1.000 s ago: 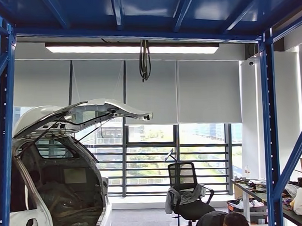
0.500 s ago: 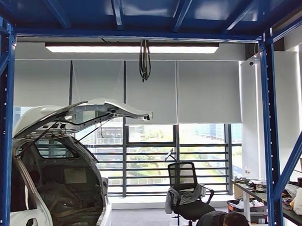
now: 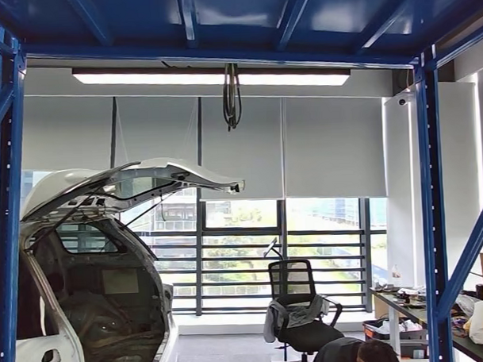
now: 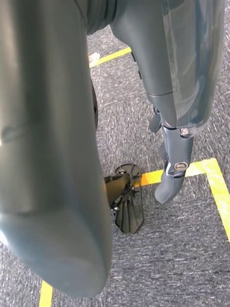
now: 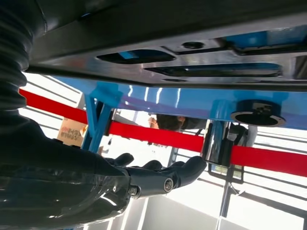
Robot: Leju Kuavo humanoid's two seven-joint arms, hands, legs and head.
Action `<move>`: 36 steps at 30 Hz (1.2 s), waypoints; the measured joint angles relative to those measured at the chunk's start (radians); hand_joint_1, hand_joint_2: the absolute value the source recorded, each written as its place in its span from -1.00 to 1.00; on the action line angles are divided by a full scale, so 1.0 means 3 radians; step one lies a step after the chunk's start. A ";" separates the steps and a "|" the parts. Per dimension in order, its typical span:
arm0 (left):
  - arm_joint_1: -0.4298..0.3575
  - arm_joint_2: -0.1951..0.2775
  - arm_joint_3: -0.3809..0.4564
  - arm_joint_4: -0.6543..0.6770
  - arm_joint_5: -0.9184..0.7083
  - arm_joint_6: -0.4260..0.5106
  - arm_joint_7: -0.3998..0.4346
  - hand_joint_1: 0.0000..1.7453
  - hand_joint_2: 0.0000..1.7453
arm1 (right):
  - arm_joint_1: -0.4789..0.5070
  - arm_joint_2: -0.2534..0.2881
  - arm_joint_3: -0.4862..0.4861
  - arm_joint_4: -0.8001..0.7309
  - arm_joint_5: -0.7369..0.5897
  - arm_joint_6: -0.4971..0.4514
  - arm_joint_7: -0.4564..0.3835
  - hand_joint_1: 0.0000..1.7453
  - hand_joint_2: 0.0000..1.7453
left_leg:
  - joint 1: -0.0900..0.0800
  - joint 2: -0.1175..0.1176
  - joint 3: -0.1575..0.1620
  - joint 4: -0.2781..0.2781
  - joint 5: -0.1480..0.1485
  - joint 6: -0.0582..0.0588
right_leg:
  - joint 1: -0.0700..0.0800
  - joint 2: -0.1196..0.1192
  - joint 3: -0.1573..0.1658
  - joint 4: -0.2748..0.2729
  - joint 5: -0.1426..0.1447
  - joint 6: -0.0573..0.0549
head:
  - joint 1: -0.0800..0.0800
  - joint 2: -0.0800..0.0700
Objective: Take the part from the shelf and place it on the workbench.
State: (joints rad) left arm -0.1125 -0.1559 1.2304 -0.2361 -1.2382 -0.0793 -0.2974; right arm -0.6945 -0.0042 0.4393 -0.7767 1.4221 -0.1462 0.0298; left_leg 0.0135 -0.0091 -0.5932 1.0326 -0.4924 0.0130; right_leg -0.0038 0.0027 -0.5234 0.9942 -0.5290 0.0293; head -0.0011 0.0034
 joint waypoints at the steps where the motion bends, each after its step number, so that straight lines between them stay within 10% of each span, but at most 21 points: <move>1: -0.0002 -0.0003 -0.0001 0.0000 -0.0001 0.0000 0.0000 -1.00 -1.00 | -0.0002 0.0013 -0.0001 0.0015 -0.0005 0.0000 -0.0003 -1.00 1.00 | 0.0000 0.0000 0.0000 0.0000 0.0000 0.0000 | 0.0000 0.0000 0.0000 0.0000 0.0000 0.0000 | 0.0000 0.0000; 5: -0.0014 -0.0013 -0.0003 0.0000 -0.0008 -0.0001 -0.0001 -1.00 -1.00 | -0.0015 0.0059 -0.0017 0.0088 -0.0050 -0.0007 -0.0044 -1.00 1.00 | 0.0000 0.0000 0.0000 0.0000 0.0000 0.0000 | 0.0000 0.0000 0.0000 0.0000 0.0000 0.0000 | 0.0000 0.0000; 10: -0.0027 -0.0024 -0.0015 0.0000 -0.0024 0.0000 -0.0001 -1.00 -1.00 | -0.0035 0.0086 -0.0079 0.0192 -0.0126 -0.0035 -0.0104 1.00 1.00 | 0.0000 0.0000 0.0000 0.0000 0.0000 0.0000 | 0.0000 0.0000 0.0000 0.0000 0.0000 0.0000 | 0.0000 0.0000; 25: -0.0048 -0.0031 -0.0130 0.0000 -0.0080 0.0032 -0.0174 -1.00 -1.00 | -0.0008 0.0013 -0.0263 0.0251 -0.0204 -0.0149 -0.0208 1.00 1.00 | 0.0000 0.0000 0.0002 0.0001 0.0000 0.0000 | 0.0000 -0.0001 -0.0001 0.0000 0.0000 0.0000 | 0.0000 0.0000; 29: -0.0057 -0.0031 -0.0171 0.0000 -0.0091 0.0055 -0.0222 -1.00 1.00 | 0.0048 -0.0041 -0.0325 0.0159 -0.0211 -0.0146 -0.0206 1.00 1.00 | 0.0000 0.0000 0.0002 0.0001 0.0000 0.0000 | 0.0000 -0.0001 0.0000 0.0000 0.0000 0.0000 | 0.0000 0.0000; 36: -0.0074 -0.0031 -0.0194 0.0000 -0.0015 0.0133 -0.0203 -1.00 1.00 | 0.0204 -0.0129 -0.0439 -0.0068 -0.0219 -0.0147 -0.0204 1.00 1.00 | -0.0001 0.0000 0.0002 0.0001 0.0000 0.0000 | -0.0001 -0.0001 0.0001 -0.0001 0.0000 0.0000 | 0.0000 0.0000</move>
State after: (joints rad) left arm -0.1348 -0.1652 1.1723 -0.2361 -1.2427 -0.0393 -0.3584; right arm -0.6334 -0.0428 0.3075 -0.7970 1.3564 -0.1902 -0.0313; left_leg 0.0133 -0.0092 -0.5926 1.0329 -0.4924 0.0130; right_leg -0.0039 0.0025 -0.5232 0.9939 -0.5289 0.0293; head -0.0011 0.0034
